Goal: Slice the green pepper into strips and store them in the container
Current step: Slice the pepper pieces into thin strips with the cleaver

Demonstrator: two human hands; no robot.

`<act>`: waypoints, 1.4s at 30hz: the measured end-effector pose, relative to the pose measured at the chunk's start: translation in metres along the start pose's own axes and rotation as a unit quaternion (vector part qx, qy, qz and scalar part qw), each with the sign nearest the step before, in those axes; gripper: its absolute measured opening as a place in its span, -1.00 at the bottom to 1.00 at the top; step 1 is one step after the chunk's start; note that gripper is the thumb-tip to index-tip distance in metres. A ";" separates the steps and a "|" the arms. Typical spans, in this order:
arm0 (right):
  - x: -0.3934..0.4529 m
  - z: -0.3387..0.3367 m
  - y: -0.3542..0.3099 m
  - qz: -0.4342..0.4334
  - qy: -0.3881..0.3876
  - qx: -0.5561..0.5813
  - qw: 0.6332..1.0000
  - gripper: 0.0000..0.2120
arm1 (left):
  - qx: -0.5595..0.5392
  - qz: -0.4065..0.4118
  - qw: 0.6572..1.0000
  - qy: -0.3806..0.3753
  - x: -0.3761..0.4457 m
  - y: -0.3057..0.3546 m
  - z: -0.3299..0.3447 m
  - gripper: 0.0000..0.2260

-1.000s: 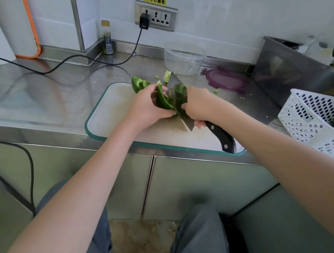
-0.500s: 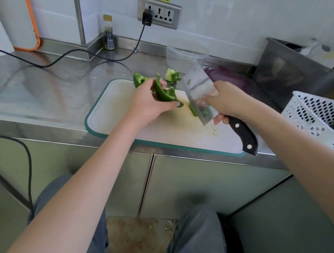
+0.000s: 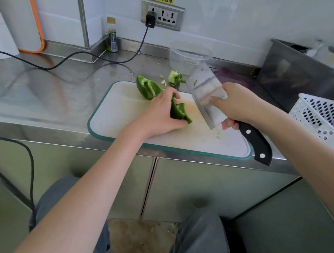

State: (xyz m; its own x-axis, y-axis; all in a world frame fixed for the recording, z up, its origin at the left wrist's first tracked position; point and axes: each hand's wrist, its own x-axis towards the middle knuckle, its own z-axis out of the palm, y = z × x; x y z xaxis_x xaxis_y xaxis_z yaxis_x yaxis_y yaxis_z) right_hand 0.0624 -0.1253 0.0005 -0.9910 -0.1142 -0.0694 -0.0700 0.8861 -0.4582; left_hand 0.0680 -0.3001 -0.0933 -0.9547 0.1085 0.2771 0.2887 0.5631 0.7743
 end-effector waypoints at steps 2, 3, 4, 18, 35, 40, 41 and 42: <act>-0.001 0.004 -0.007 0.011 -0.023 0.000 1.000 -0.79 | 0.001 -0.009 1.000 -0.008 0.000 0.000 0.002 -0.49; 0.000 0.006 -0.010 0.019 -0.035 0.012 0.999 -0.81 | -0.011 -0.016 1.000 -0.009 0.000 0.000 0.002 -0.51; -0.001 0.007 -0.013 0.027 -0.050 0.025 0.998 -0.82 | -0.022 -0.021 0.999 -0.011 0.000 0.000 0.002 -0.53; -0.007 0.017 -0.016 0.021 -0.068 0.031 0.997 -0.87 | 0.017 -0.009 1.000 0.003 0.002 0.000 0.004 -0.68; 0.004 0.037 -0.024 0.001 -0.061 -0.099 0.993 -0.89 | 0.014 -0.020 1.000 -0.005 0.002 0.001 0.004 -0.59; 0.015 0.032 -0.030 0.067 -0.163 -0.137 0.975 -0.78 | 0.013 -0.021 1.000 -0.008 0.002 0.001 0.005 -0.57; 0.016 0.033 -0.032 0.066 -0.159 -0.145 0.974 -0.80 | 0.011 -0.021 1.000 -0.009 0.002 0.000 0.005 -0.57; 0.016 0.035 -0.033 0.054 -0.141 -0.153 0.977 -0.85 | 0.011 -0.022 1.000 -0.010 0.002 0.000 0.004 -0.57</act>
State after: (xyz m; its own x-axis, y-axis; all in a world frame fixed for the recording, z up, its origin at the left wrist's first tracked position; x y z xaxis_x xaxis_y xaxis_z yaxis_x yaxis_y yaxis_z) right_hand 0.0528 -0.1715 -0.0163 -0.9269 -0.0943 -0.3632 -0.0411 0.9876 -0.1516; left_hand 0.0661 -0.2963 -0.0953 -0.9678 0.0988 0.2316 0.2448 0.5851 0.7731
